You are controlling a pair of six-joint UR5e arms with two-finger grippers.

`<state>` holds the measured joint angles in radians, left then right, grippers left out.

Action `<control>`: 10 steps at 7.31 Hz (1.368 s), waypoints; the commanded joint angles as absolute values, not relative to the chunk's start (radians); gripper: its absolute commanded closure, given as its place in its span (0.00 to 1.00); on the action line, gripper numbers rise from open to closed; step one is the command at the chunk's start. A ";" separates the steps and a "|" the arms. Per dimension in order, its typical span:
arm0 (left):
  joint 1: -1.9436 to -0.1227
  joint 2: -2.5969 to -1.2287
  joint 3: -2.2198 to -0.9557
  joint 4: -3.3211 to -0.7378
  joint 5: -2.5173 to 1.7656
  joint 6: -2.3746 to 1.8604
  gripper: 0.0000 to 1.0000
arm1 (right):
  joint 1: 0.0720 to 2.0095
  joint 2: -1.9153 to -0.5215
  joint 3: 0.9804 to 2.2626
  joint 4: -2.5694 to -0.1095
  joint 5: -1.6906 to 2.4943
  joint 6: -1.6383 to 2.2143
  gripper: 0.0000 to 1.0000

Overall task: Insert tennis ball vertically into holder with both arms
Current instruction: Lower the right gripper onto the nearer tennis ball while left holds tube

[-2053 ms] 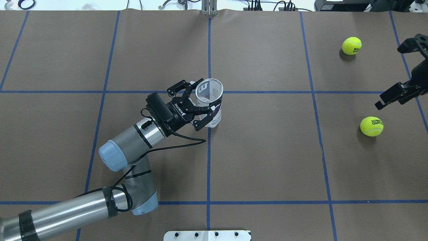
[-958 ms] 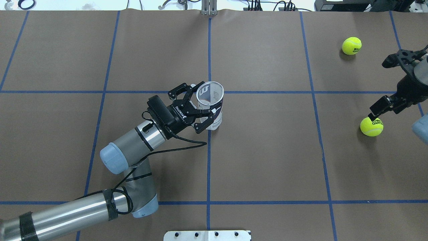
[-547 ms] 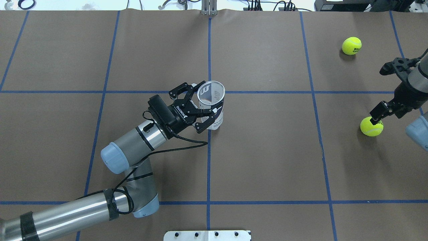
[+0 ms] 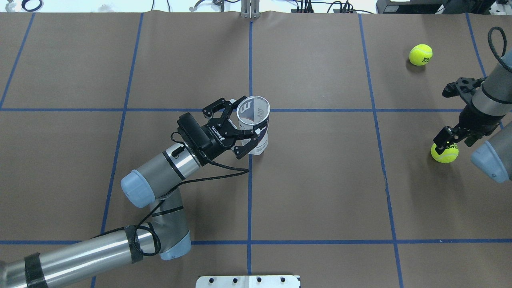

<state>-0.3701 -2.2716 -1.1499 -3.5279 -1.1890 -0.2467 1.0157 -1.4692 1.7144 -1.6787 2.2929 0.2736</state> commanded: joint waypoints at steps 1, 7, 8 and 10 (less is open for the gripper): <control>-0.368 -2.272 -1.149 -3.527 -1.189 -0.245 0.23 | 0.994 -1.451 1.687 -1.678 2.261 0.273 0.01; -0.368 -2.272 -1.149 -3.527 -1.189 -0.245 0.23 | 0.950 -1.430 1.626 -1.677 2.206 0.273 0.06; -0.368 -2.272 -1.149 -3.527 -1.189 -0.245 0.23 | 0.948 -1.430 1.618 -1.648 2.204 0.273 0.36; -0.367 -2.267 -1.143 -3.527 -1.189 -0.245 0.23 | 0.950 -1.428 1.614 -1.637 2.206 0.276 1.00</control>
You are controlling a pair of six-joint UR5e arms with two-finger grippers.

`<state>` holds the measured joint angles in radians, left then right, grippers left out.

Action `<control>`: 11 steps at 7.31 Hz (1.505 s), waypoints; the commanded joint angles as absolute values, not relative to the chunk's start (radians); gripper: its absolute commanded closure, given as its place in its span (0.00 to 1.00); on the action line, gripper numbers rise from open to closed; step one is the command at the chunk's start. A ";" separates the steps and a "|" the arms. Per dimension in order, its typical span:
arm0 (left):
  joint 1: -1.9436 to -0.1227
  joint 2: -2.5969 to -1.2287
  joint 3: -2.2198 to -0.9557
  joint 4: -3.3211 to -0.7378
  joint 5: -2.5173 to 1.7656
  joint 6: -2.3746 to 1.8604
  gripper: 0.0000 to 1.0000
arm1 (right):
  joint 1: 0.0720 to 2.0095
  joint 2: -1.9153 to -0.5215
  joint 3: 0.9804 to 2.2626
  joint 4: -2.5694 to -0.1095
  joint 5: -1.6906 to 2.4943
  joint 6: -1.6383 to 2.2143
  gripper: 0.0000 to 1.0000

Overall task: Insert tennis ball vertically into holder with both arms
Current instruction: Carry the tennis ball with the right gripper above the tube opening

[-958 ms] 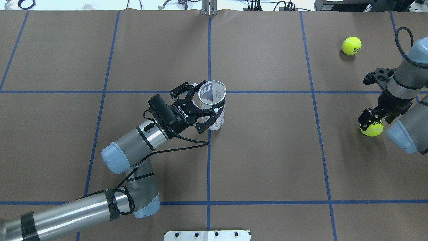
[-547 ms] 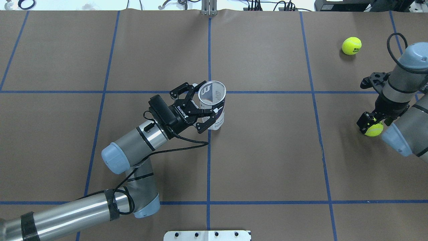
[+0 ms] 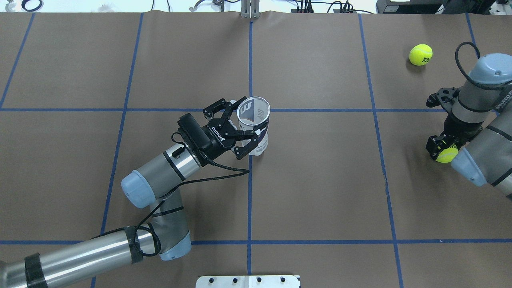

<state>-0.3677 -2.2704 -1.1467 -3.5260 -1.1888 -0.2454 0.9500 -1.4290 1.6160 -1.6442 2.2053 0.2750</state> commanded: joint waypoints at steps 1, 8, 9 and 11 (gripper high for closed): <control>-0.365 -2.272 -1.143 -3.528 -1.189 -0.245 0.23 | 0.950 -1.427 1.626 -1.637 2.207 0.281 1.00; -0.364 -2.266 -1.140 -3.528 -1.190 -0.247 0.12 | 0.948 -1.137 1.805 -1.647 2.356 0.780 1.00; -0.364 -2.266 -1.140 -3.527 -1.190 -0.247 0.12 | 0.942 -1.080 1.825 -1.646 2.374 0.889 1.00; -0.364 -2.266 -1.137 -3.527 -1.190 -0.247 0.12 | 0.927 -0.978 1.832 -1.643 2.411 1.042 1.00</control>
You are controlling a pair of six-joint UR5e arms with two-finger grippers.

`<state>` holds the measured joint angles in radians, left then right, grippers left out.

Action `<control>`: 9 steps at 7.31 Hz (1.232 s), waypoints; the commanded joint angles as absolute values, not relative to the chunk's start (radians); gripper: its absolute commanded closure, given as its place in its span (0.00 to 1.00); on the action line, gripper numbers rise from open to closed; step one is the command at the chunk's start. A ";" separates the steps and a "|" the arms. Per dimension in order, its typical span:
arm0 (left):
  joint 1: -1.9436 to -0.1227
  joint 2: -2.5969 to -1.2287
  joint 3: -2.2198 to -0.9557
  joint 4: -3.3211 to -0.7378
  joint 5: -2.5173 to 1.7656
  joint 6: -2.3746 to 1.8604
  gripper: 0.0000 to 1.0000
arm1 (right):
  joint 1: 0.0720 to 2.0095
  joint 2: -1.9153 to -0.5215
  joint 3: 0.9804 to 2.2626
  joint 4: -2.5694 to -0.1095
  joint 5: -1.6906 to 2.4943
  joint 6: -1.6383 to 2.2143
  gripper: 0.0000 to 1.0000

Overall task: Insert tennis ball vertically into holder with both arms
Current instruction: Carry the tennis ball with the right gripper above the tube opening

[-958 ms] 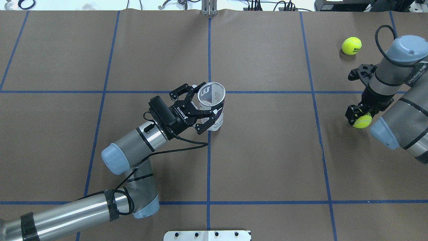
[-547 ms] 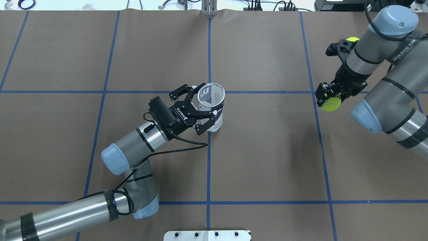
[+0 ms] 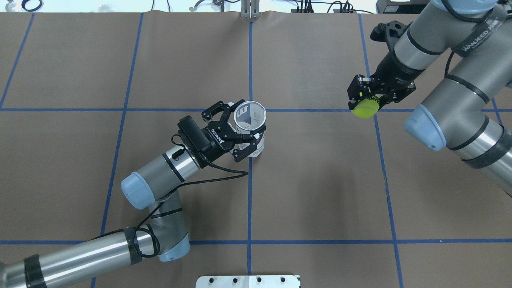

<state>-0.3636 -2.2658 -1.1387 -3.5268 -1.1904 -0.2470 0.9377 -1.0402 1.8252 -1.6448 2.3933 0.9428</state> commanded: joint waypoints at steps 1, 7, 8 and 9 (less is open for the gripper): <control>-0.364 -2.266 -1.137 -3.527 -1.190 -0.247 0.12 | 0.899 -0.922 1.830 -1.641 2.404 1.121 1.00; -0.364 -2.269 -1.134 -3.528 -1.190 -0.247 0.17 | 0.750 -0.741 1.763 -1.640 2.249 1.307 1.00; -0.364 -2.269 -1.134 -3.528 -1.190 -0.247 0.17 | 0.730 -0.738 1.758 -1.638 2.214 1.313 1.00; -0.364 -2.269 -1.134 -3.528 -1.190 -0.247 0.17 | 0.717 -0.730 1.741 -1.637 2.197 1.313 1.00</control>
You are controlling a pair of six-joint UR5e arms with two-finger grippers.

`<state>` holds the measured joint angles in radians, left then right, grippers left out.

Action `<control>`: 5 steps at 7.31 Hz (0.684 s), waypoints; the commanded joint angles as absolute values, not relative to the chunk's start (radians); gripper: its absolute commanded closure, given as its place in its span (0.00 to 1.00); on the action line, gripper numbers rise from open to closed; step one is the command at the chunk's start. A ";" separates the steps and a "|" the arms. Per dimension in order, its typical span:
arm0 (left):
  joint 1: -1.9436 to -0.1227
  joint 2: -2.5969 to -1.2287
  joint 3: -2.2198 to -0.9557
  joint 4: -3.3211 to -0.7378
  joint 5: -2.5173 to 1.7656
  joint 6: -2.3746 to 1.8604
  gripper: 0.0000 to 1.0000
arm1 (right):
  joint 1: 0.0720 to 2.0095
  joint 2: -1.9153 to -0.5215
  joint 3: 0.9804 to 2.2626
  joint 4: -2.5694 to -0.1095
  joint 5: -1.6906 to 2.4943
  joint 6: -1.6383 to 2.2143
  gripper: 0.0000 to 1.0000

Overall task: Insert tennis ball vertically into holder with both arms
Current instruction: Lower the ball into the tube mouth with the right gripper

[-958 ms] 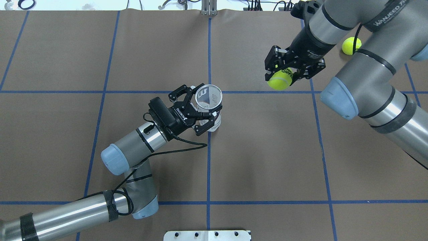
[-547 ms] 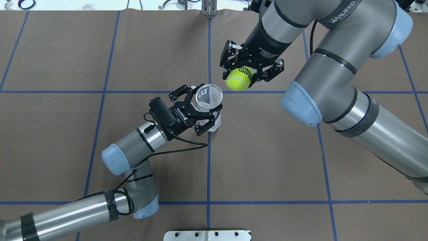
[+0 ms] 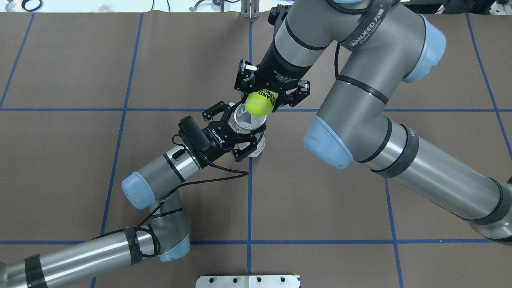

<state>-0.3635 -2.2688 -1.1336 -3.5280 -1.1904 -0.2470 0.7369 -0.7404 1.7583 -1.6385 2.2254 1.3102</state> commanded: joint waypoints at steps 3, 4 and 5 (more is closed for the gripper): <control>-0.364 -2.269 -1.134 -3.527 -1.190 -0.247 0.17 | 0.713 -0.716 1.672 -1.571 2.191 1.315 0.99; -0.364 -2.269 -1.134 -3.527 -1.190 -0.247 0.17 | 0.712 -0.716 1.666 -1.565 2.189 1.316 0.82; -0.364 -2.269 -1.134 -3.527 -1.190 -0.247 0.17 | 0.706 -0.716 1.666 -1.565 2.187 1.328 0.30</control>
